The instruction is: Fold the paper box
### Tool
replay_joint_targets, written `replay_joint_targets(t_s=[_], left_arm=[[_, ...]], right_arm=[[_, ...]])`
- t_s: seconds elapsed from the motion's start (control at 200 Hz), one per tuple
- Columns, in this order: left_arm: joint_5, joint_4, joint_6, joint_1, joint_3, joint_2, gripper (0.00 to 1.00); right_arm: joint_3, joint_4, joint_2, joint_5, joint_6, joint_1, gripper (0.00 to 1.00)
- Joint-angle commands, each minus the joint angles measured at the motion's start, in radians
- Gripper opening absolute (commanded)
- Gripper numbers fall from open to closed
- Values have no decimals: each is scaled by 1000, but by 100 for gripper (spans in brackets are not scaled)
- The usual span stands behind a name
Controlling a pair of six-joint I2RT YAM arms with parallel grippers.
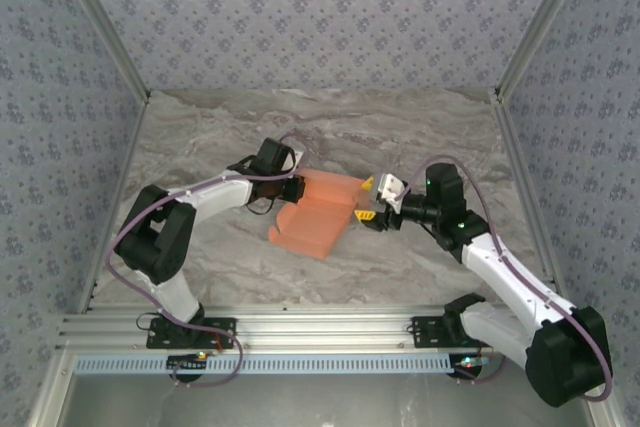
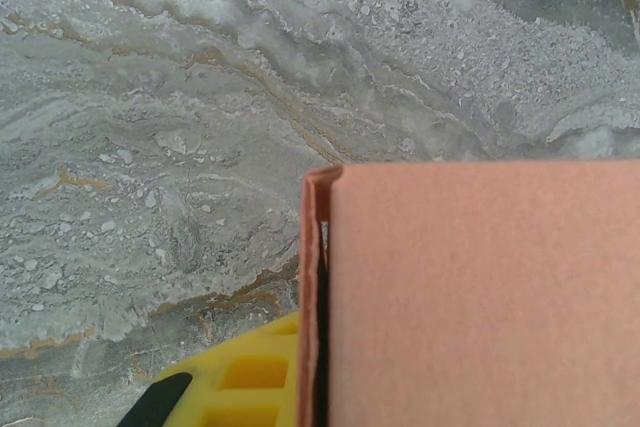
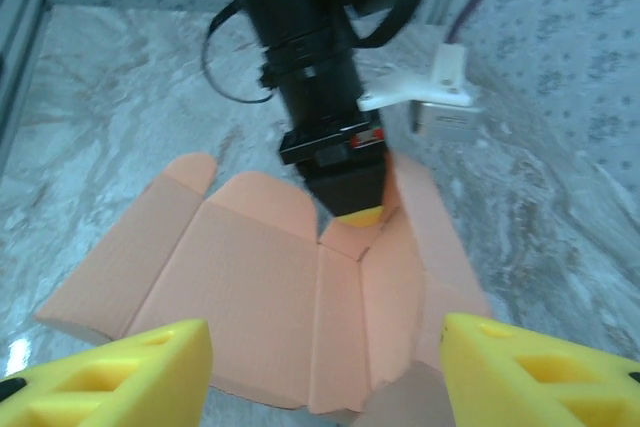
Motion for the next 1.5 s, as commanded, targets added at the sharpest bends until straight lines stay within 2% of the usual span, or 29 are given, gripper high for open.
replay_joint_targets(t_s=[0.0, 0.155, 0.26, 0.345, 0.485, 0.71, 0.994, 1.084, 1.249, 1.369, 1.494], left_arm=[[19, 25, -6, -6, 1, -36, 0], [20, 22, -5, -7, -1, -53, 0], [24, 25, -8, -7, 2, -56, 0], [26, 27, -11, -8, 5, -58, 0], [29, 25, -15, -9, 7, -58, 0], [33, 27, -21, -9, 11, -51, 0], [34, 37, -33, -9, 8, -45, 0], [28, 39, -37, -9, 8, -44, 0], [-17, 40, -49, -10, 5, -33, 0], [-110, 92, -51, -18, -34, -32, 0], [-207, 140, -69, -27, -70, -46, 0]], right_arm=[[-35, 130, -40, 54, 167, -74, 63], [-74, 244, -38, 37, 408, -241, 60], [-48, 151, 16, -5, 387, -265, 56], [-28, 100, 56, -40, 351, -233, 57], [4, 116, 134, 28, 383, -157, 59], [85, 98, 252, 42, 356, -64, 44], [110, 83, 298, 203, 313, 67, 37], [83, 138, 304, 307, 335, 104, 41], [10, 264, 296, 411, 347, 165, 43], [-54, 374, 307, 496, 344, 213, 43], [-82, 465, 360, 562, 408, 207, 44]])
